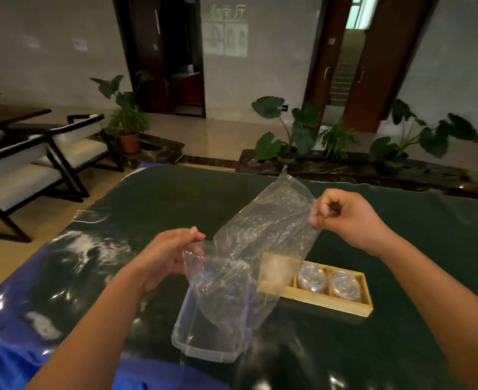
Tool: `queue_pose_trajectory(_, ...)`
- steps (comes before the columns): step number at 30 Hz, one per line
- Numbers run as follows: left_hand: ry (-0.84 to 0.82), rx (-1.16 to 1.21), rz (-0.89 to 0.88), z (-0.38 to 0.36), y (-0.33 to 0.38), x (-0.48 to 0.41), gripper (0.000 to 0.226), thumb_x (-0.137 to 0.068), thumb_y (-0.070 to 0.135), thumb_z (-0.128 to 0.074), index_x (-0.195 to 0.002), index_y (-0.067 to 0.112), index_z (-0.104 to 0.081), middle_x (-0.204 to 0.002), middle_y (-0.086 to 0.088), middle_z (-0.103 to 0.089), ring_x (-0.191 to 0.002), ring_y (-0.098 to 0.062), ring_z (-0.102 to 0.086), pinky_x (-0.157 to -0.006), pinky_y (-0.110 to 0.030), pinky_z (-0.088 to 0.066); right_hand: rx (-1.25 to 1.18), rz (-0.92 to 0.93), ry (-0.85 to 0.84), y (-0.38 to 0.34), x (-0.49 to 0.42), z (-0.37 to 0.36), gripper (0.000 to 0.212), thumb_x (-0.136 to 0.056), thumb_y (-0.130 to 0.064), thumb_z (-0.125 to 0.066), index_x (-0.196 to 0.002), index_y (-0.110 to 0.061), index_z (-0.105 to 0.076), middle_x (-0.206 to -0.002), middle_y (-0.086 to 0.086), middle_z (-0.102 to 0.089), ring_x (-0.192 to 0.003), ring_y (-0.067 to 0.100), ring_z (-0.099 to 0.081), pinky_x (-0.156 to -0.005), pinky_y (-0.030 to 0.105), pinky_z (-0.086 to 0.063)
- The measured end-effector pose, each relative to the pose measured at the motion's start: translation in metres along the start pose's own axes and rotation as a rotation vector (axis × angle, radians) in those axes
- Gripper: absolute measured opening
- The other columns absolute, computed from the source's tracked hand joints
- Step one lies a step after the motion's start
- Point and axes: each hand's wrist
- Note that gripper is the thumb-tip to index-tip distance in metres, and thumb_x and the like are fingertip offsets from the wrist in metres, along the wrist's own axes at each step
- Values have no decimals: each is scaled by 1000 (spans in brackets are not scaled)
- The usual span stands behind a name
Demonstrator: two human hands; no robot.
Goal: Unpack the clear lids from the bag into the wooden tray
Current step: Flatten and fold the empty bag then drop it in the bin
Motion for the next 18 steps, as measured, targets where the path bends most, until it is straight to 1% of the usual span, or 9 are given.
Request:
queue_pose_trajectory(2,-153,-251,77,-18,4,0,49,-77,44,-76,-121,24,-67,-97,-10,-80,-94,-29,-77,-79,-45,-63,24,-28,54,7,10,17,34,-79,3,-77,-67,-16,-51,-83,11,-73,-80,18,-72,-80,45,-60)
queue_pose_trajectory(4,-296,-596,97,-39,8,0,49,-78,35,-85,-123,31,-66,-96,-3,-82,-90,-18,-79,-77,-31,-64,69,-48,63,12,19,29,31,-78,-4,-80,-68,-20,-56,-83,8,-74,-81,19,-73,-80,43,-60)
queue_pose_trajectory(7,-284,-831,-22,-70,5,-4,37,-79,17,-87,-114,15,-77,-83,3,-80,-71,-5,-75,-68,-19,-59,154,-77,75,17,29,49,24,-77,-13,-83,-72,-23,-62,-77,1,-72,-74,17,-71,-75,43,-58)
queue_pose_trajectory(9,-186,-741,-87,-81,-1,-2,17,-84,9,-82,-101,10,-77,-72,0,-76,-61,-8,-71,-63,-23,-59,113,-132,184,23,35,63,22,-74,-16,-86,-70,-21,-65,-72,3,-70,-69,17,-66,-74,46,-57)
queue_pose_trajectory(11,-66,-480,-108,-88,-12,1,9,-92,3,-72,-97,10,-75,-74,-7,-77,-67,-17,-72,-63,-28,-59,-27,-195,322,30,42,71,17,-75,-20,-85,-75,-24,-69,-82,2,-71,-78,12,-65,-81,46,-56)
queue_pose_trajectory(12,-10,-334,-99,-92,-18,3,12,-94,1,-68,-100,9,-74,-79,-11,-78,-74,-23,-72,-67,-32,-58,-100,-224,378,34,46,69,16,-77,-24,-83,-86,-29,-71,-98,0,-72,-92,10,-65,-90,47,-56)
queue_pose_trajectory(14,65,-88,-73,-101,-30,6,17,-96,1,-64,-108,7,-73,-93,-18,-79,-85,-32,-71,-73,-39,-56,-303,-330,417,41,60,59,54,-77,-41,-80,-127,-38,-60,-143,-5,-52,-125,13,-51,-103,50,-47)
queue_pose_trajectory(16,114,35,-71,-112,-40,10,19,-96,1,-63,-113,8,-70,-100,-20,-79,-89,-34,-75,-71,-39,-60,-642,-505,322,52,78,39,90,-68,-56,-76,-148,-41,-36,-156,-2,-36,-133,24,-46,-105,57,-44)
queue_pose_trajectory(18,156,65,-89,-120,-49,12,19,-95,1,-65,-111,10,-68,-97,-17,-80,-89,-32,-78,-70,-38,-64,-740,-607,121,55,95,8,90,-67,-59,-74,-146,-34,-37,-146,4,-52,-124,29,-59,-98,56,-52)
Point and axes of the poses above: each hand's wrist, its own x-axis away from the middle knuckle, its own z-axis out of the back of the hand, y = z × x
